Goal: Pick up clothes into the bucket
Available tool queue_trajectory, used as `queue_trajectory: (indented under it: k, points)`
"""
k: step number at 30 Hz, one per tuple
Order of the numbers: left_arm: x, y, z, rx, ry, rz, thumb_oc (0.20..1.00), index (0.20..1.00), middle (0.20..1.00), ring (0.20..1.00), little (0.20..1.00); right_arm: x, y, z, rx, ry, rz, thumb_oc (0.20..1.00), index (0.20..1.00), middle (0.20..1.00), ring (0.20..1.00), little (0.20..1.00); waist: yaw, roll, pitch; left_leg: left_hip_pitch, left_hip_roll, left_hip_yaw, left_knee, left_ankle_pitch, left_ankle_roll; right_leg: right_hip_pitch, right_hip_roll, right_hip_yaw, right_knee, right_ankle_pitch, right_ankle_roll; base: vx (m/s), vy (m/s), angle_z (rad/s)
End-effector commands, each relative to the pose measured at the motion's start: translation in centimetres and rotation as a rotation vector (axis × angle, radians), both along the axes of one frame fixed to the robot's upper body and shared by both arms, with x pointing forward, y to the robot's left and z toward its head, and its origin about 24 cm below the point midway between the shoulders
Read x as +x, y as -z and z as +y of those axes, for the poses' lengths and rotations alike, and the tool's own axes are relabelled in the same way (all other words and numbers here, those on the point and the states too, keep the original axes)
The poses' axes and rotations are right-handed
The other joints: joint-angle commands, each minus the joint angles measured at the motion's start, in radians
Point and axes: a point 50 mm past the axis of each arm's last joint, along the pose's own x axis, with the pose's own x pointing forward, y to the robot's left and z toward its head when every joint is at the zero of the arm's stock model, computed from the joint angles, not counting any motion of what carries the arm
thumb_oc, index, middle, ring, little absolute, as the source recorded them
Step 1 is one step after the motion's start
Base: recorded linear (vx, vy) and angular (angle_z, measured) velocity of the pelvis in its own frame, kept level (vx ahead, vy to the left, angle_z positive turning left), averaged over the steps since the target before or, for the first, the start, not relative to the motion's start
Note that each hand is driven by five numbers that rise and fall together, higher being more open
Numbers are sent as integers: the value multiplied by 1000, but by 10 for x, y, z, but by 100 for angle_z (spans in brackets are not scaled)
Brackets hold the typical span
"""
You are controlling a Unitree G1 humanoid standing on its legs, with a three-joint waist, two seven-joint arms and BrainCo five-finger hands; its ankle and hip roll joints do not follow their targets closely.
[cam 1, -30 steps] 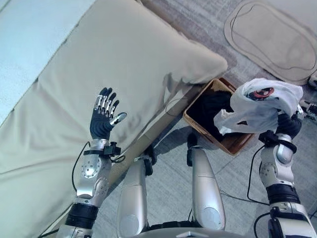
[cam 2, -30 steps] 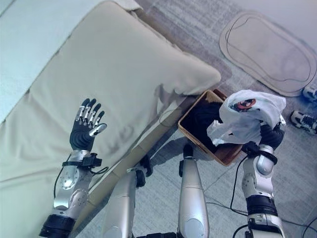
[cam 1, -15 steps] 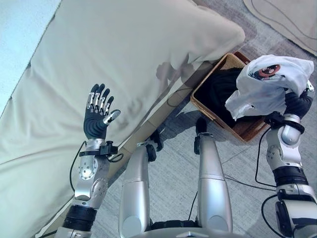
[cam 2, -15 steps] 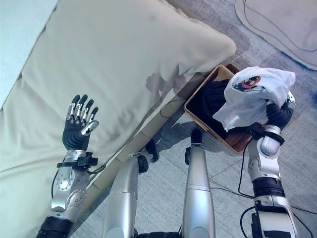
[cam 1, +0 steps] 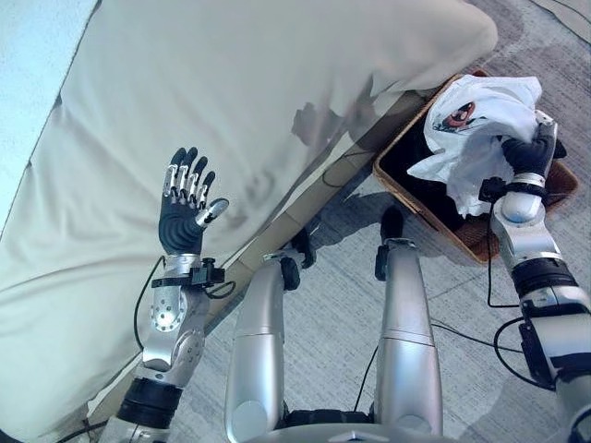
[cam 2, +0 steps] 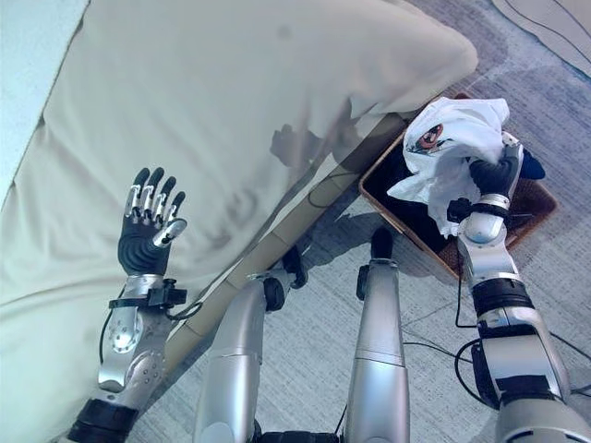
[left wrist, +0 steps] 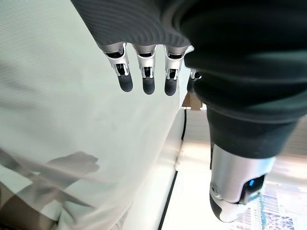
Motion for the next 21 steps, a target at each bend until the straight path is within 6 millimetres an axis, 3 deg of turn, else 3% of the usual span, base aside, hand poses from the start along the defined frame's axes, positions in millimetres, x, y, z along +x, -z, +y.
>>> queue_trajectory:
  k: [1,9,20,21]
  points:
    - [-10,-10,0,-20,-4,-75,1000,1000,1000,1000,1000,3,-11,-11,-252,62,109,200,200,200,200,200,-24,16,-69,-40,-11,-11,114,-133,32,-18,-35,11,-52,62,46,0,0,0]
    - [-10,-10,-1,-33,-18,-61,1000,1000,1000,1000,1000,9,-2,-26,-352,203,311,200,200,200,200,200,-22,15,-82,-75,-12,-15,120,-127,31,-54,-35,7,-40,63,41,0,0,0]
    - [-7,-14,2,-35,-47,-68,1000,1000,1000,1000,1000,11,1,-29,-377,263,401,200,200,200,200,200,-24,10,-108,-82,-13,-11,107,-123,31,-68,-37,8,-47,66,40,0,0,0]
    - [-7,-14,2,-32,-48,-67,1000,1000,1000,1000,1000,12,0,-29,-375,267,399,253,253,253,253,253,-23,10,-110,-82,-13,-11,106,-123,31,-67,-38,8,-50,66,39,0,0,0]
